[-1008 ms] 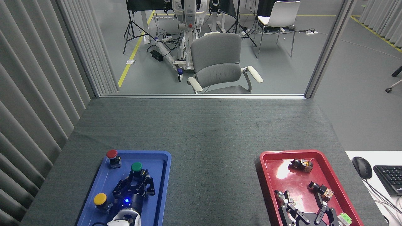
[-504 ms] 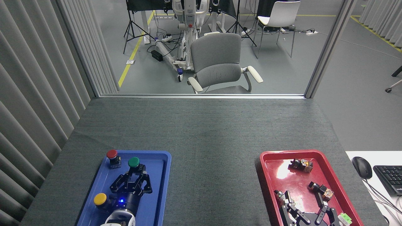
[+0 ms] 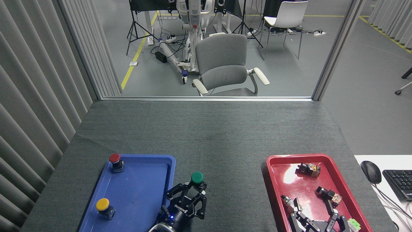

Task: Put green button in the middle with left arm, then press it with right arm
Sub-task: 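Carry the green button off the tray to the table middle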

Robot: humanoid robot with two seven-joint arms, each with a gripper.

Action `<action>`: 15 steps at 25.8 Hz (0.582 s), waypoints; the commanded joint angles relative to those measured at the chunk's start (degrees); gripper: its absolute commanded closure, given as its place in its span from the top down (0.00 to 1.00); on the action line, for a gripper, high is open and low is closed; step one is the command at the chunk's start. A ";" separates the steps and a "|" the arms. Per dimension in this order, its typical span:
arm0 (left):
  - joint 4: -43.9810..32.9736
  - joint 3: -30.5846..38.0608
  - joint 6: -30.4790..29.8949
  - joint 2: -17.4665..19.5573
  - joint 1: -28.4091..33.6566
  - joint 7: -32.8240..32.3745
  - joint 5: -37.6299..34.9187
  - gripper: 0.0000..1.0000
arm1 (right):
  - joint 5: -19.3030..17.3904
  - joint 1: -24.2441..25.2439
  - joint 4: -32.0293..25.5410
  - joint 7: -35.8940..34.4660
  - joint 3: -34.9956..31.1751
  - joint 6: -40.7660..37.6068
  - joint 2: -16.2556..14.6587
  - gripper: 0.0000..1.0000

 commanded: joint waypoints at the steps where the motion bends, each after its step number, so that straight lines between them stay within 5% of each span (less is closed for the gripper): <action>1: 5.57 -4.82 3.52 -3.82 -2.69 0.11 0.23 0.27 | -0.03 0.10 0.00 0.00 0.00 0.04 -0.05 0.99; 7: 11.90 -4.82 3.26 -8.65 -4.89 0.20 0.41 0.27 | -0.03 0.10 0.00 0.09 -0.09 0.13 0.13 0.99; 15: 14.01 -4.82 3.34 -8.65 -4.89 0.29 0.49 0.29 | -0.03 0.01 0.00 0.09 -0.09 0.13 0.39 0.99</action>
